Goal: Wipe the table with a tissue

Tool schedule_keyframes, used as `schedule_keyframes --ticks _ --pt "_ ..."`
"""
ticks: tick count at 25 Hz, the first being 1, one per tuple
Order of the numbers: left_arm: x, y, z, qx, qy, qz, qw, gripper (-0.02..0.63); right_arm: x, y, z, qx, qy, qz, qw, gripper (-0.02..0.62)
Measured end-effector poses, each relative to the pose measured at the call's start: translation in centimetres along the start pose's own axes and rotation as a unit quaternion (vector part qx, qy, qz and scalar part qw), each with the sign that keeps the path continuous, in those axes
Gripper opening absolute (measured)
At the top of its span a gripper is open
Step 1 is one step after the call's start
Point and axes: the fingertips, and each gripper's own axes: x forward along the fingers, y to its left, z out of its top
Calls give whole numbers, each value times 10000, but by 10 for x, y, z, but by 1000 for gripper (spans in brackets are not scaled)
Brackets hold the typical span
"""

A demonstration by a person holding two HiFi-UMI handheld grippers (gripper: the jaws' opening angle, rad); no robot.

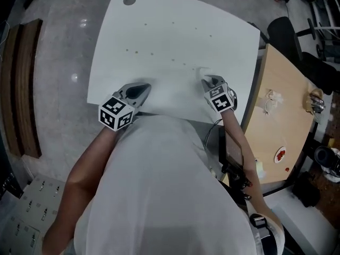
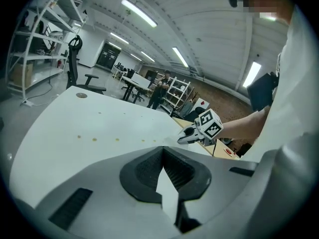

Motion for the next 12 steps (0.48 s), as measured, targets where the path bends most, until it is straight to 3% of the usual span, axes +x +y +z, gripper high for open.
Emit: schedule_keyframes --ticks 6,12 --pt "-15 18 -2 -170 -94 153 9997 8 27 -16 9 -838 815 -52 9931 37" --pt "-23 30 -2 -253 -111 239 9993 8 39 -14 8 -1638 1410 -71 9764 37"
